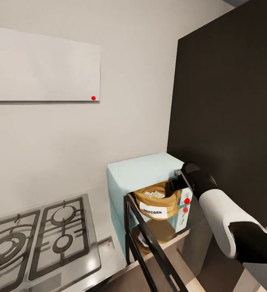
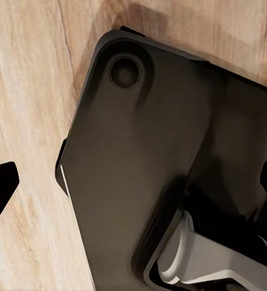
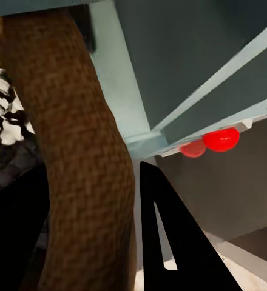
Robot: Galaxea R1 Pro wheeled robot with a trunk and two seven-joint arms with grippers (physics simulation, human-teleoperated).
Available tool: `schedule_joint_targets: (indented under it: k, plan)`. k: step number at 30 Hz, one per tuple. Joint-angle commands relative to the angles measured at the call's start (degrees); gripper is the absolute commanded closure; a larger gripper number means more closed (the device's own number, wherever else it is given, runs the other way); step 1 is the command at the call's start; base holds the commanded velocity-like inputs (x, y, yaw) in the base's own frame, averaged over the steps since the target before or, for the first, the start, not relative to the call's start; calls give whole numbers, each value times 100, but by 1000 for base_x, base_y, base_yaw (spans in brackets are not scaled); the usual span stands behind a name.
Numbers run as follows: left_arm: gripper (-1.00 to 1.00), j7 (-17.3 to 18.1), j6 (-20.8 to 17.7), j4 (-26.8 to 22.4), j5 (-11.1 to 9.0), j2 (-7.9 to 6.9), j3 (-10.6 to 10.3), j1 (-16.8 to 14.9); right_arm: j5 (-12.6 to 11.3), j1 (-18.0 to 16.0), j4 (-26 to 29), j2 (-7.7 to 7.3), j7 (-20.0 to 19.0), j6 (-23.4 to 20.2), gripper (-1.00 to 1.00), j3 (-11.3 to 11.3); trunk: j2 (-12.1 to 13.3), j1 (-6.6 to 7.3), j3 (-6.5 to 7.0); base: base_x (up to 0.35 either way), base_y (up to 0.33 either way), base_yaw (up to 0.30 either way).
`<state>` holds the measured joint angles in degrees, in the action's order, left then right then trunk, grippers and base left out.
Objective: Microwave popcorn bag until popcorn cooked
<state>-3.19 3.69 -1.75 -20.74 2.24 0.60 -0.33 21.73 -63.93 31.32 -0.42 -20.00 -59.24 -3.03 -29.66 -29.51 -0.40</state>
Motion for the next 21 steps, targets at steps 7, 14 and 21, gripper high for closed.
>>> schedule_joint_targets:
  k: [7, 14, 21]
  plan:
    - [-100, -15, 19, 2, -18, -2, 9, -2, -830, -5, 62, -37, -55, 20, 100, -14, -8, -1, -3, 0, 0, 0]
    - [-100, -15, 18, 3, -16, 2, 5, -2, -846, -5, -11, -45, -43, 31, 100, -13, -8, -1, -3, 31, 0, 0]
    - [-100, -15, 17, 4, -9, 0, 2, 0, -832, -5, -56, -54, -29, 35, 100, -13, -8, -1, -3, 156, 0, 0]
